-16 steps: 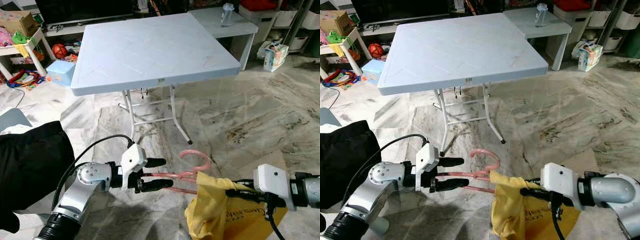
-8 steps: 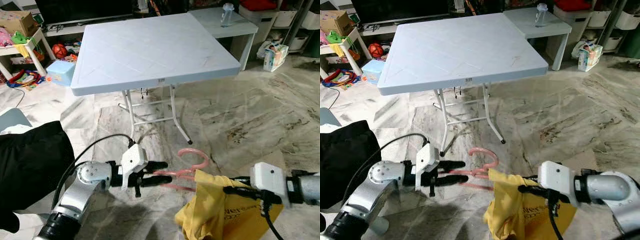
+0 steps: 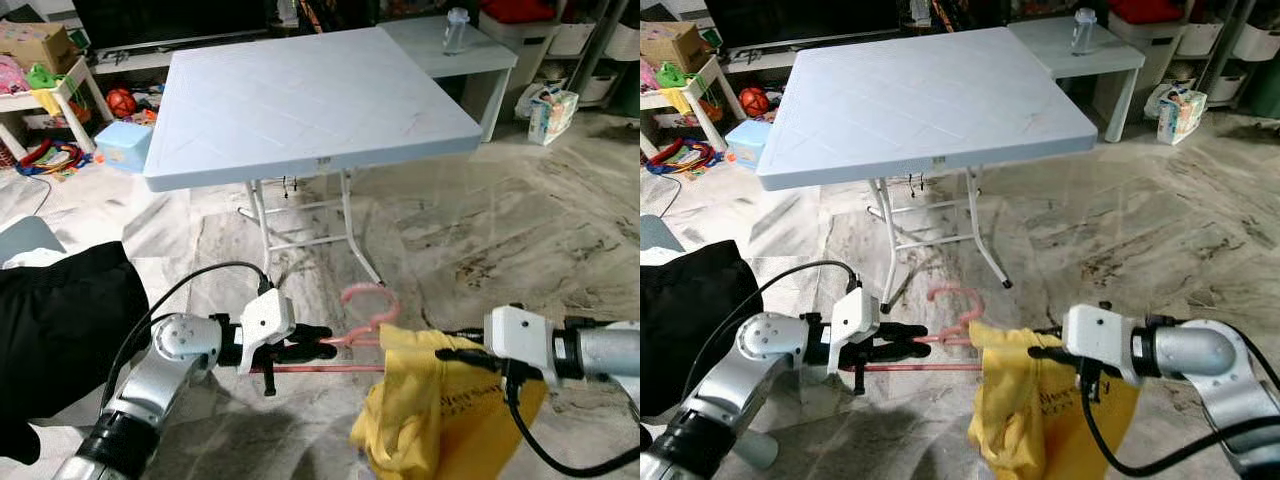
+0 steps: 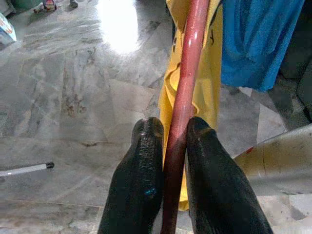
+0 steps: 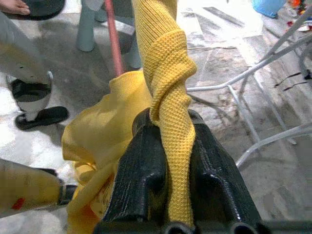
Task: Hang hanger
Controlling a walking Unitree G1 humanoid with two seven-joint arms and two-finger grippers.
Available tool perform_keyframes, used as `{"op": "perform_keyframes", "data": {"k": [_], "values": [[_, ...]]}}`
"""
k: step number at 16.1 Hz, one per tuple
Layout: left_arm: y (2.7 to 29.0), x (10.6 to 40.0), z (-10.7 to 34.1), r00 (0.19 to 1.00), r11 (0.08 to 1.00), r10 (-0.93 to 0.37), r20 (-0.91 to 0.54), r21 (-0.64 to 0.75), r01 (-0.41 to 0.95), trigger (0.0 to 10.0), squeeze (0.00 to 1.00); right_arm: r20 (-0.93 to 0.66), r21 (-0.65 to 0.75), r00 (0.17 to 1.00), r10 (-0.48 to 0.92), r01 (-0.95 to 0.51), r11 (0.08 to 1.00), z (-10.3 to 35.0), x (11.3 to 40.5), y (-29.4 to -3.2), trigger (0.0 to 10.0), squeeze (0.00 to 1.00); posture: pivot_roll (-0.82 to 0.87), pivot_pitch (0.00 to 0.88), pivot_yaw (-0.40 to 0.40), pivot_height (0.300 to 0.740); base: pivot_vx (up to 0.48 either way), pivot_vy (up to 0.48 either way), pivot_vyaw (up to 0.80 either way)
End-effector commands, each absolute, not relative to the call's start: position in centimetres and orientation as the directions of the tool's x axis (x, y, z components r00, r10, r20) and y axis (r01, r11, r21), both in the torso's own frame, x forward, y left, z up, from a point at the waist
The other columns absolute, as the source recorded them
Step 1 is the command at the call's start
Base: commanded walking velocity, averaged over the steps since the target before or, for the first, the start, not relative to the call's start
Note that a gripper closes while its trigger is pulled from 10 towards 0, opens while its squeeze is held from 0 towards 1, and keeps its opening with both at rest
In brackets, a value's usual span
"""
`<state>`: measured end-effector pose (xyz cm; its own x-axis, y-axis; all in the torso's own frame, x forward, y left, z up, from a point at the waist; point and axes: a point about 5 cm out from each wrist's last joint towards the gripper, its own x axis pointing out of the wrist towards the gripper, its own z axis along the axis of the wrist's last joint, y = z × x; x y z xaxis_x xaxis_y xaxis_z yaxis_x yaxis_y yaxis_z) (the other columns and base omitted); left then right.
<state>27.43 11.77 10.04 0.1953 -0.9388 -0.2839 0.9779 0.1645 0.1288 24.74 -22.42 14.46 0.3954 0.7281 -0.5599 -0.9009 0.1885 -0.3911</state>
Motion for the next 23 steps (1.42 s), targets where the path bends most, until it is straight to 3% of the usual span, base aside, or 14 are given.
{"op": "perform_keyframes", "data": {"k": [1, 2, 3, 4, 11, 12, 13, 14, 15, 16, 21, 22, 23], "values": [[12.8, 27.7, 9.4, 0.231, 0.201, -0.915, -0.332, 0.12, 0.972, 2.1, 0.0, -0.516, -0.454, 0.434, 0.739, -0.87, 0.193, 15.7, 25.3, -22.4, 10.0, 0.0, -0.12, 0.045, 0.027, 0.74, 0.0, 0.0, 0.0], [13.0, 28.4, 9.4, 0.278, 0.248, -0.903, -0.328, 0.131, 0.96, 10.0, 0.0, -0.51, -0.475, 0.438, 0.74, -0.861, 0.183, 15.9, 25.6, -22.3, 10.0, 0.0, -0.12, 0.044, 0.029, 0.74, 0.0, 0.0, 0.0], [13.0, 28.6, 9.5, 0.291, 0.262, -0.901, -0.322, 0.133, 0.956, 10.0, 0.76, -0.508, -0.477, 0.438, 0.742, -0.86, 0.181, 15.9, 25.7, -22.2, 10.0, 0.0, -0.12, 0.043, 0.029, 0.74, 0.0, 0.0, 0.0], [13.1, 28.9, 9.5, 0.292, 0.266, -0.902, -0.316, 0.123, 0.956, 10.0, 1.0, -0.507, -0.49, 0.44, 0.741, -0.855, 0.173, 16.0, 25.9, -22.2, 10.0, 0.0, -0.12, 0.042, 0.03, 0.74, 0.0, 0.0, 0.0], [14.9, 31.2, 9.9, 0.364, 0.297, -0.851, -0.379, 0.223, 0.928, 10.0, 1.0, -0.471, -0.552, 0.47, 0.746, -0.817, 0.166, 16.5, 27.2, -21.8, 10.0, 0.0, -0.12, 0.04, 0.03, 0.74, 0.0, 0.0, 0.0], [14.9, 31.2, 9.7, 0.344, 0.28, -0.854, -0.389, 0.213, 0.936, 10.0, 0.92, -0.472, -0.555, 0.467, 0.748, -0.816, 0.16, 16.4, 27.3, -21.8, 10.0, 0.0, -0.12, 0.041, 0.033, 0.74, 0.0, 0.0, 0.0], [14.8, 31.2, 9.6, 0.325, 0.265, -0.862, -0.388, 0.2, 0.943, 10.0, 0.0, -0.472, -0.557, 0.466, 0.748, -0.815, 0.156, 16.4, 27.4, -21.7, 10.0, 0.0, -0.12, 0.042, 0.034, 0.74, 0.0, 0.0, 0.0], [14.5, 31.6, 9.8, 0.345, 0.277, -0.862, -0.37, 0.225, 0.934, 4.1, 0.0, -0.471, -0.559, 0.464, 0.75, -0.815, 0.152, 16.3, 27.4, -21.7, 10.0, 0.0, -0.12, 0.041, 0.035, 0.74, 0.0, 0.0, 0.0], [14.1, 31.7, 10.0, 0.342, 0.273, -0.869, -0.356, 0.231, 0.934, 3.2, 0.0, -0.472, -0.559, 0.46, 0.752, -0.816, 0.148, 16.3, 27.4, -21.6, 10.0, 0.0, -0.12, 0.041, 0.035, 0.74, 0.0, 0.0, 0.0], [13.7, 31.9, 10.3, 0.345, 0.273, -0.875, -0.34, 0.241, 0.931, 10.0, 0.0, -0.474, -0.56, 0.456, 0.753, -0.816, 0.142, 16.2, 27.4, -21.4, 10.0, 0.0, -0.12, 0.04, 0.036, 0.74, 0.0, 0.0, 0.0], [12.8, 32.6, 11.1, 0.363, 0.289, -0.887, -0.284, 0.271, 0.918, 10.0, 0.0, -0.477, -0.566, 0.443, 0.759, -0.816, 0.121, 15.6, 27.5, -20.8, 10.0, 0.0, -0.12, 0.038, 0.041, 0.74, 0.0, 0.0, 0.0], [12.8, 32.6, 11.1, 0.357, 0.286, -0.889, -0.285, 0.263, 0.921, 10.0, 1.0, -0.477, -0.566, 0.443, 0.759, -0.816, 0.12, 15.6, 27.5, -20.8, 10.0, 0.0, -0.12, 0.038, 0.041, 0.74, 0.0, 0.0, 0.0], [12.6, 32.5, 11.0, 0.329, 0.261, -0.897, -0.295, 0.245, 0.934, 10.0, 1.0, -0.477, -0.567, 0.442, 0.76, -0.815, 0.118, 15.5, 27.5, -20.7, 10.0, 0.0, -0.12, 0.038, 0.042, 0.74, 0.0, 0.0, 0.0]]}}
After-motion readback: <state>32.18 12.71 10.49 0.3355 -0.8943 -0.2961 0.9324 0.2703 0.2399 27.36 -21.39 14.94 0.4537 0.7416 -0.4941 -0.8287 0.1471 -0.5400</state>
